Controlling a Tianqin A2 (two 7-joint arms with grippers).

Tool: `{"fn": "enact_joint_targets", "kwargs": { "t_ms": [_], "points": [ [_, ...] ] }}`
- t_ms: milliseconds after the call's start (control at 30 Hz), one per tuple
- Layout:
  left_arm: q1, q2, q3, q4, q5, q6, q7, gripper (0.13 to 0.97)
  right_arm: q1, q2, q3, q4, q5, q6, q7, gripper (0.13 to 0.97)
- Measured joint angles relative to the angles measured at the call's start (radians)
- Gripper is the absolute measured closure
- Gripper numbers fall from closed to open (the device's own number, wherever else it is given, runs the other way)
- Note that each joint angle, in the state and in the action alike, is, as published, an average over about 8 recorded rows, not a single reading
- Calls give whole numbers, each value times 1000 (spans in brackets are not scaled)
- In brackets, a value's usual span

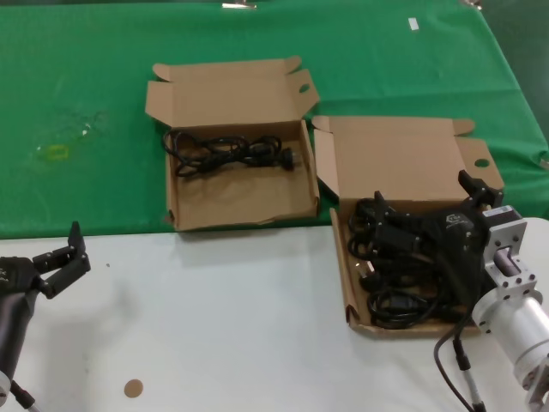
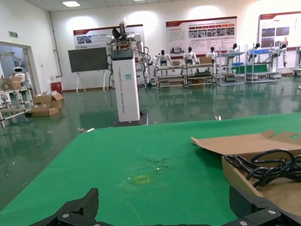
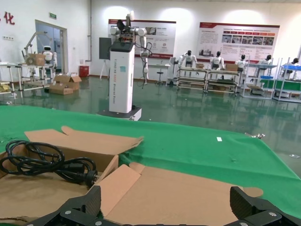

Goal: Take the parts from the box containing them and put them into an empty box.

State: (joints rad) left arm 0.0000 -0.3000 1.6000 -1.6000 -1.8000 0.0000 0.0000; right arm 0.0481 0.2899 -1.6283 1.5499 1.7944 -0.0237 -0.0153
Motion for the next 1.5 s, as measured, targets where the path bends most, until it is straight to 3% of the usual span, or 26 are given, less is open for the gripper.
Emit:
{"fn": "enact_joint_targets", "kwargs": {
  "t_ms": [1500],
  "points": [
    [0,0,0,0,0,0,0,132,0,0,0,0,0,0,0,129]
  ]
}}
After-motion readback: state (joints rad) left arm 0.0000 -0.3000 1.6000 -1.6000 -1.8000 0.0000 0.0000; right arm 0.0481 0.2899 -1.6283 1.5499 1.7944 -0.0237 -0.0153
